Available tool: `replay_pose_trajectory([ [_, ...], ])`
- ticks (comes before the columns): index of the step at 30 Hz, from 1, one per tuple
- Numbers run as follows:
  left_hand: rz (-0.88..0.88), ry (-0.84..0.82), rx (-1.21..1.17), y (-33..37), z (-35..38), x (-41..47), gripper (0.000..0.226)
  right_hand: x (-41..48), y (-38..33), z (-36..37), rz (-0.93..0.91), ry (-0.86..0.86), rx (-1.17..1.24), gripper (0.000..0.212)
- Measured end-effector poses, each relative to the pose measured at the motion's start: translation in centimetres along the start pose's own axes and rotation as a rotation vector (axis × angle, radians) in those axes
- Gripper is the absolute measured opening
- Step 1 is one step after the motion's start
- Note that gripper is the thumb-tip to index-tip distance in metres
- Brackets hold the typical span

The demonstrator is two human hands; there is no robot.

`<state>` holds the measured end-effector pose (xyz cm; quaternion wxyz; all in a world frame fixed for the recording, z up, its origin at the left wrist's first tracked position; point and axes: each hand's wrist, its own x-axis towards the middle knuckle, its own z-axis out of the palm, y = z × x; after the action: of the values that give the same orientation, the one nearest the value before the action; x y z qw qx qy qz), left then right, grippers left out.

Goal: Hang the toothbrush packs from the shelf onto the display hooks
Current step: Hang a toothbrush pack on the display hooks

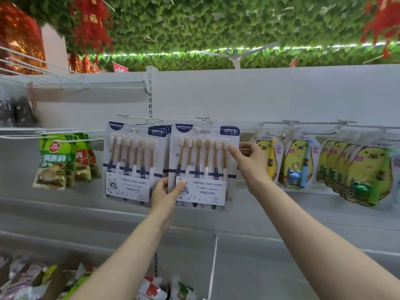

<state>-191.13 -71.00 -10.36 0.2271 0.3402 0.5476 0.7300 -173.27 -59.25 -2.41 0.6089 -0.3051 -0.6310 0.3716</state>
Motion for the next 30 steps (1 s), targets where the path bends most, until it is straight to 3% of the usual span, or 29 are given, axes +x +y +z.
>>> replay_pose_trajectory([
  [9, -0.056, 0.094, 0.085, 1.7, 0.2, -3.3, 0.061, -1.1, -1.7, -1.1, 0.068, 0.017, -0.183, 0.042],
  [14, -0.075, 0.072, 0.246, 4.3, -0.6, -5.9, 0.070, -3.6, -4.3, -4.0, 0.059, -0.040, -0.313, 0.048],
  [19, 0.066, 0.016, 0.574, 8.1, -0.5, -9.0, 0.066, -7.0, -7.9, -8.4, -0.055, -0.137, -0.607, 0.050],
  [26, 0.375, -0.188, 1.020, 10.8, 3.3, -16.0, 0.065, -13.0, -12.4, -16.6, -0.205, -0.334, -1.147, 0.046],
  [30, 0.448, -0.297, 1.117, 11.2, 7.1, -19.9, 0.064, -15.4, -14.0, -21.8, -0.196, -0.348, -1.301, 0.051],
])
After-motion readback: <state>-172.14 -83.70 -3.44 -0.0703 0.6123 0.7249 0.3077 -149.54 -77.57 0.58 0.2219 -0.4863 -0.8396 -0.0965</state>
